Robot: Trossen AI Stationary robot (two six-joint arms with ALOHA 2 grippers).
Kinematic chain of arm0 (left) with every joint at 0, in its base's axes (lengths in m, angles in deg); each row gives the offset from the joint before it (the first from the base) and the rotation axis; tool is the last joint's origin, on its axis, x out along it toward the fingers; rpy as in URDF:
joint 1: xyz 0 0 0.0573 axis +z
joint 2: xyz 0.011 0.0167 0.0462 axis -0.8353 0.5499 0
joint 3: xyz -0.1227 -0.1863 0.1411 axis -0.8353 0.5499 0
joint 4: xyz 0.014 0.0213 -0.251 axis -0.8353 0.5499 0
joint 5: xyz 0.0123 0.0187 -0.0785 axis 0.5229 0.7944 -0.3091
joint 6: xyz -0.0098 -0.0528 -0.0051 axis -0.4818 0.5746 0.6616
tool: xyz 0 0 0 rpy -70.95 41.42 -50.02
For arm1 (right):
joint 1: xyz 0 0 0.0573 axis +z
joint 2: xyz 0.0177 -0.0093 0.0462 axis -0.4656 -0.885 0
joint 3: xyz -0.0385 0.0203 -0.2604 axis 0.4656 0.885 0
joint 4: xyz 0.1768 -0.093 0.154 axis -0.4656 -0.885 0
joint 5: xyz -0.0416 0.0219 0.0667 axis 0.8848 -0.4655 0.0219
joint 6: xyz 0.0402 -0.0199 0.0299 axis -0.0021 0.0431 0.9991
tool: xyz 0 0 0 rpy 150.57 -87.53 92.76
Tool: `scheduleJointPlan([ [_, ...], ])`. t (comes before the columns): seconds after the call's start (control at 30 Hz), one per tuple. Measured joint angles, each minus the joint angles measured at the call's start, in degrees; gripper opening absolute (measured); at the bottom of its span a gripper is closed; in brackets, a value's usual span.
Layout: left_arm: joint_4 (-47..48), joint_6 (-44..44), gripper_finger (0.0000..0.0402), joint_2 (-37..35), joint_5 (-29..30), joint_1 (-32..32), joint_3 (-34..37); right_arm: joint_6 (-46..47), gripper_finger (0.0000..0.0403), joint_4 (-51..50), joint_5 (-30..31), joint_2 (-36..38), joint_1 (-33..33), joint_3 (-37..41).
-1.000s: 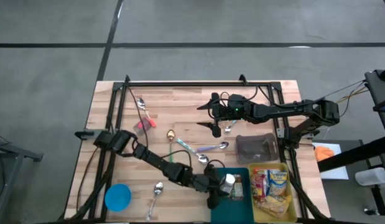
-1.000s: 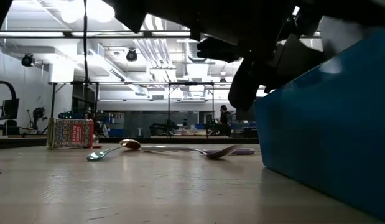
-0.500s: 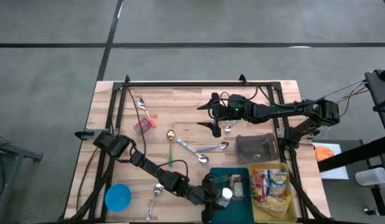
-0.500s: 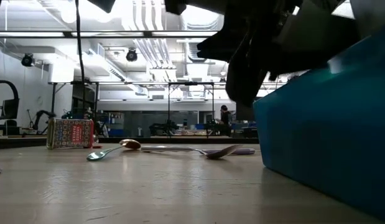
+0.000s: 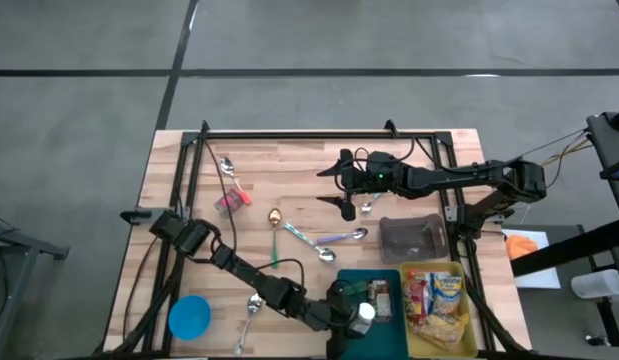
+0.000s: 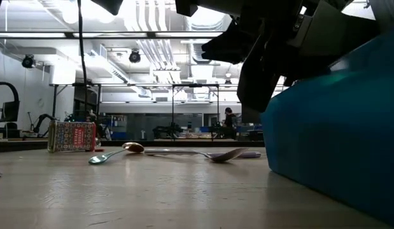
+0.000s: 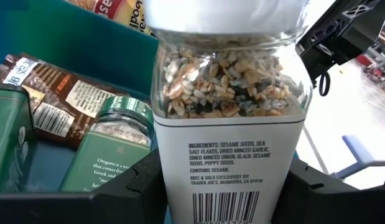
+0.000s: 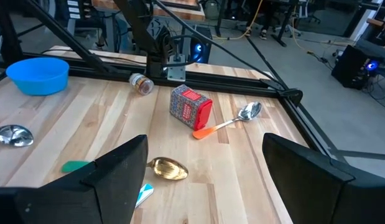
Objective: Pick & Place Food Item
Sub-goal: Put the white seasoning bottle into the blue bin
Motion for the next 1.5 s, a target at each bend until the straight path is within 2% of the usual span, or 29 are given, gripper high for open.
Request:
scheduleJointPlan([
  [0.67, 0.50, -0.16, 0.0201, 0.11, 0.06, 0.02, 0.02, 0.00, 0.0315, 0.00, 0.00, 0.00, 0.01, 0.00],
  [1.0, 3.01, -2.11, 0.0273, 0.24, -0.12, -0.04, -1.99, 0.00, 0.0315, 0.00, 0.00, 0.00, 0.00, 0.00],
  [1.13, 5.64, -2.14, 0.0276, 0.28, 0.06, 0.04, -3.17, 0.00, 0.0315, 0.00, 0.00, 0.00, 0.01, 0.00],
  [1.5, 5.60, -2.14, 0.0273, 0.24, 0.24, 0.07, -3.26, 0.00, 0.0315, 0.00, 0.00, 0.00, 0.02, 0.00],
])
